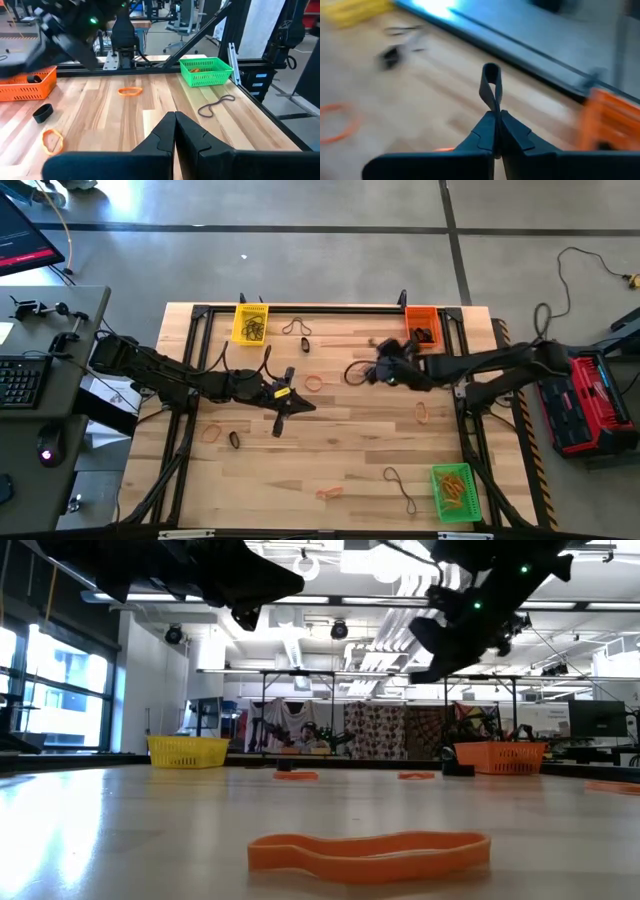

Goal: Sort rubber bands into baskets
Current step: Put the black rubber band into the orange bin

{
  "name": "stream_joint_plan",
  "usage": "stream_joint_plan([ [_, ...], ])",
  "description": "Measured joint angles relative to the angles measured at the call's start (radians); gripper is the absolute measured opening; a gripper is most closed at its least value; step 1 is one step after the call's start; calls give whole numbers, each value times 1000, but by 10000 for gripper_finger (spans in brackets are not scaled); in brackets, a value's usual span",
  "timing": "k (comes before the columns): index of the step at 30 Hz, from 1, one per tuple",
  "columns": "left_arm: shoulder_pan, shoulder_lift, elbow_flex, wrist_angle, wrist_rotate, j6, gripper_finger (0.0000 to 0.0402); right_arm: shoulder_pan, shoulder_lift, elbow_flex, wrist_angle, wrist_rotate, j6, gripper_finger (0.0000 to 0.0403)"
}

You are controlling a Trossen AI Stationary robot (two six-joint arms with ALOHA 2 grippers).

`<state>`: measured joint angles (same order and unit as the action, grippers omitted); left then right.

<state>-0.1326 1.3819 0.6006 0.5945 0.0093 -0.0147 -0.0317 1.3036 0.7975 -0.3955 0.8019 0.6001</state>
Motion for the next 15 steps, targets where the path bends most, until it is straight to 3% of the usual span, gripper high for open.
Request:
stream_joint_plan([
  [6, 0, 0, 0, -13, 0, 0, 0, -91, -69, -23, -212, 109, 167, 1],
  [15, 0, 0, 0, -26, 0, 8, 0, -290, -118, -189, -186, 92, 256, 0],
])
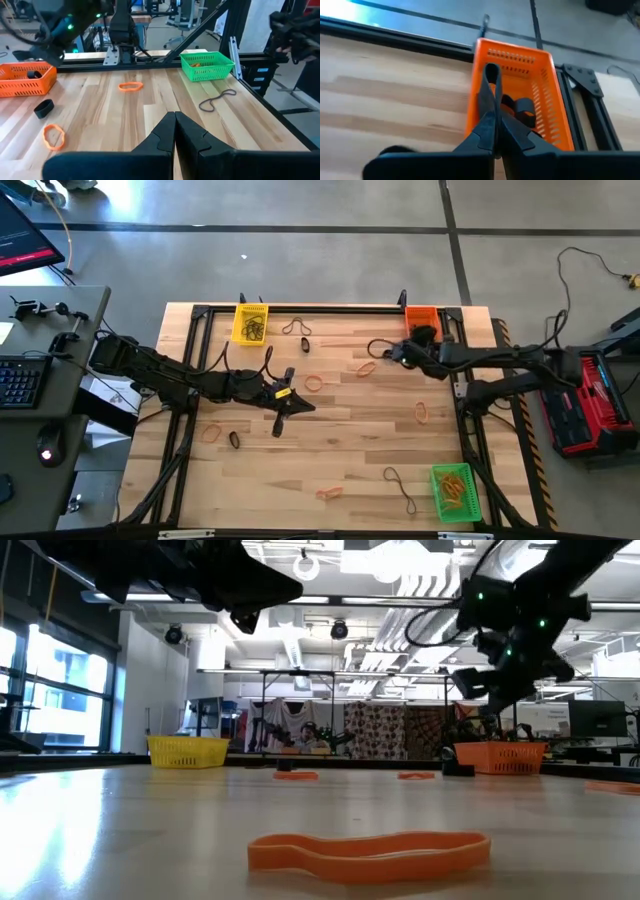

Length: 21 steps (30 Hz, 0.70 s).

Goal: Sort rubber bands into baskets
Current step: Put the black rubber band into the orange bin

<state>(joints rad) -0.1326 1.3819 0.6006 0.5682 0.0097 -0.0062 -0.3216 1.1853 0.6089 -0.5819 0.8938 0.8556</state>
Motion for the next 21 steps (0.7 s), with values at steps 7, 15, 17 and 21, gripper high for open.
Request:
stream_joint_plan([
  [7, 0, 0, 0, 1, 0, 0, 0, -165, -2, -73, 193, -94, -120, 0],
  [15, 0, 0, 0, -3, -25, 0, 0, -332, -2, -146, 355, -250, -204, 0],
  [17, 0, 0, 0, -4, -34, 0, 0, -352, -2, -162, 383, -280, -207, 0],
  [21, 1, 0, 0, -6, -47, 1, 0, -378, -1, -168, 387, -298, -209, 0],
])
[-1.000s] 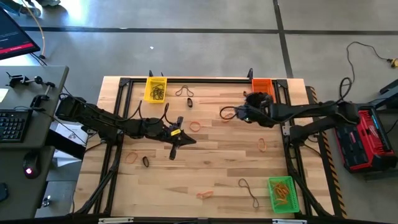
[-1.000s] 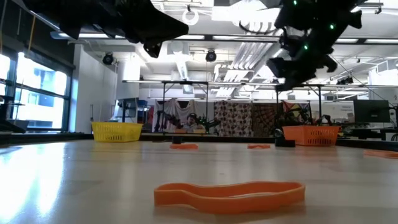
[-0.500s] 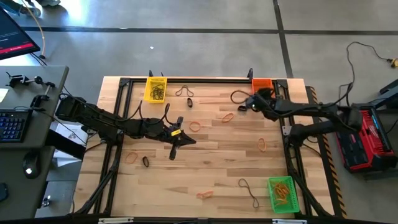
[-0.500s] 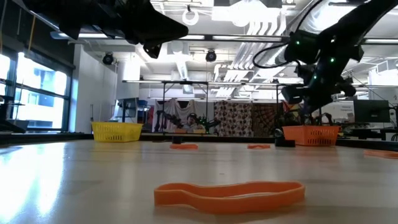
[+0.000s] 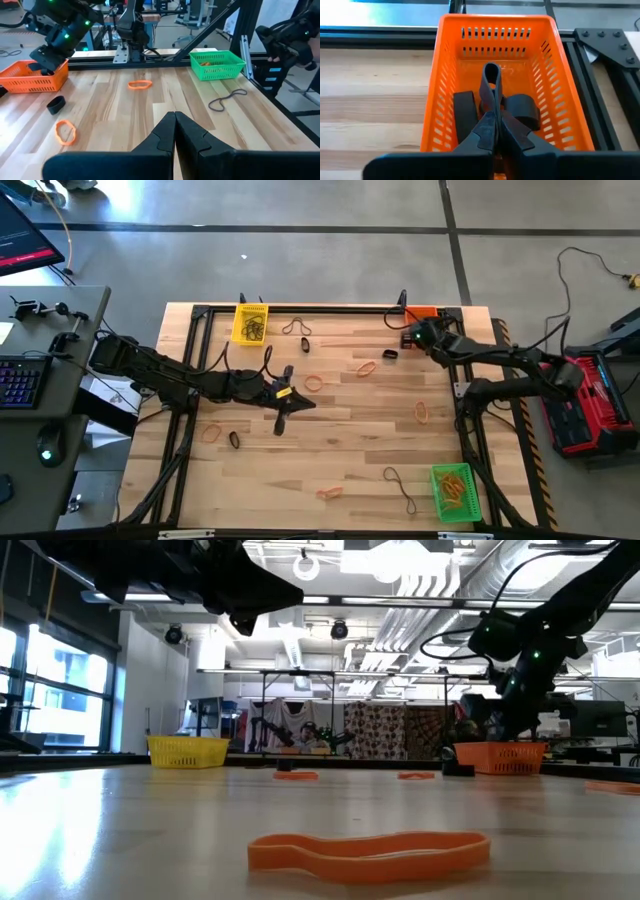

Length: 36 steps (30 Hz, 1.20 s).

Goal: Sort rubber bands into baskets
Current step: Put the black rubber band into the orange bin

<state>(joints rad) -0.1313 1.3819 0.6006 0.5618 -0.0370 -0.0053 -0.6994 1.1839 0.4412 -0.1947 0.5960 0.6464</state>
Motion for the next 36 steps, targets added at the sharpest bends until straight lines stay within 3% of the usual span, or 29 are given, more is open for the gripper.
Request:
stream_joint_plan([
  [5, 0, 0, 0, -36, -1, 0, 0, -23, 0, 0, -1, -24, 0, 5],
  [18, 30, -13, 0, -152, -26, 3, 0, -62, 0, 0, -2, -56, -23, 74],
  [23, 34, -13, 0, -173, -28, 17, 0, -62, 9, 0, 25, -55, -24, 58],
  [29, 34, -13, 0, -207, -29, 17, 0, -57, 23, 1, 130, -69, -27, 6],
  [36, 34, -13, 0, -208, -31, 52, 0, -80, 43, 78, 143, -42, -50, 3],
])
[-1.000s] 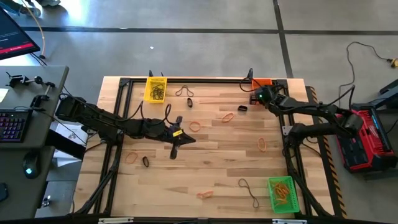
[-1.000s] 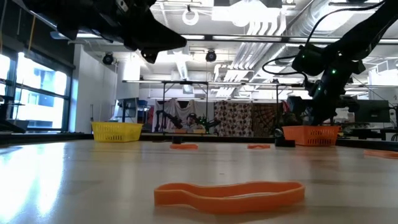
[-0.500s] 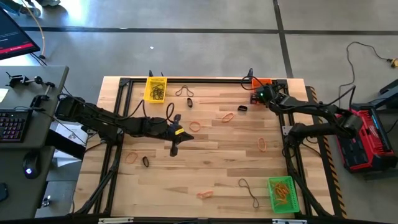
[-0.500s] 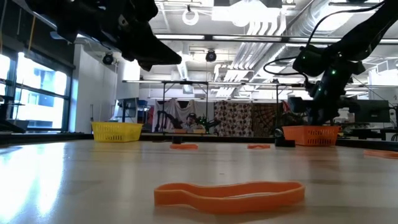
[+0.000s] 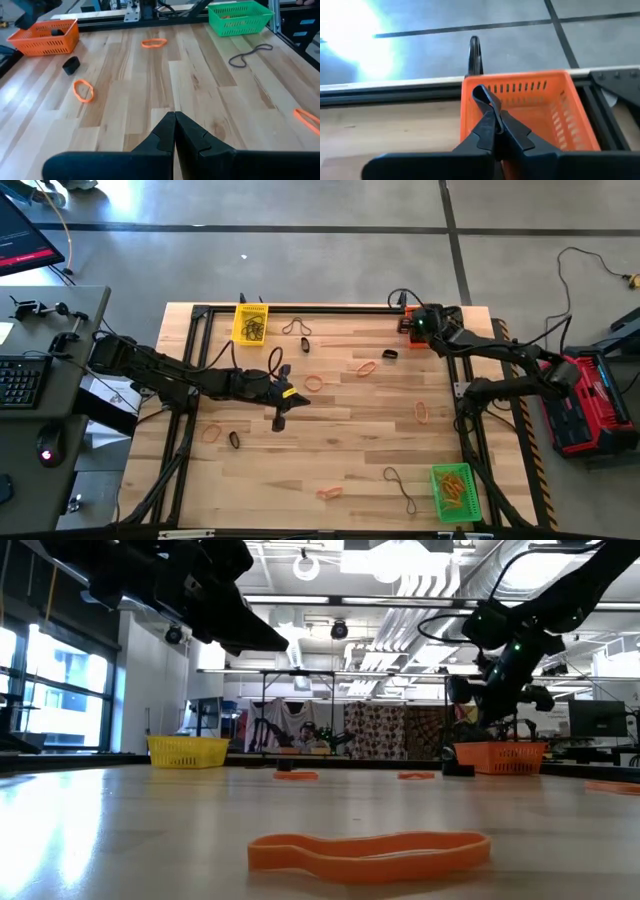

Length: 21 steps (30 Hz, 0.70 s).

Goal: Sort rubber bands into baskets
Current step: Put the black rubber band into the orange bin

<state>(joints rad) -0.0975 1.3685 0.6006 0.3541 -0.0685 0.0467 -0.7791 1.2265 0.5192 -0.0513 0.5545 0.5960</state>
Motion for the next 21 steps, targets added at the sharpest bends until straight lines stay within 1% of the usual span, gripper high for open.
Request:
stream_joint_plan([
  [3, 2, 0, 0, 1, 0, 16, 0, -23, 51, 38, -3, -9, -34, 2],
  [7, 3, 0, 0, -2, 0, 17, 0, -43, 154, 84, -40, -35, -55, 1],
  [11, 3, 0, 0, -17, 0, 18, 0, -52, 236, 130, -88, -49, -56, 1],
  [17, 3, 0, 0, -30, -8, 9, 0, -58, 288, 155, -130, -45, -55, 1],
  [21, 4, 0, 0, -30, -21, 7, 0, -66, 303, 155, -150, -63, -55, 1],
])
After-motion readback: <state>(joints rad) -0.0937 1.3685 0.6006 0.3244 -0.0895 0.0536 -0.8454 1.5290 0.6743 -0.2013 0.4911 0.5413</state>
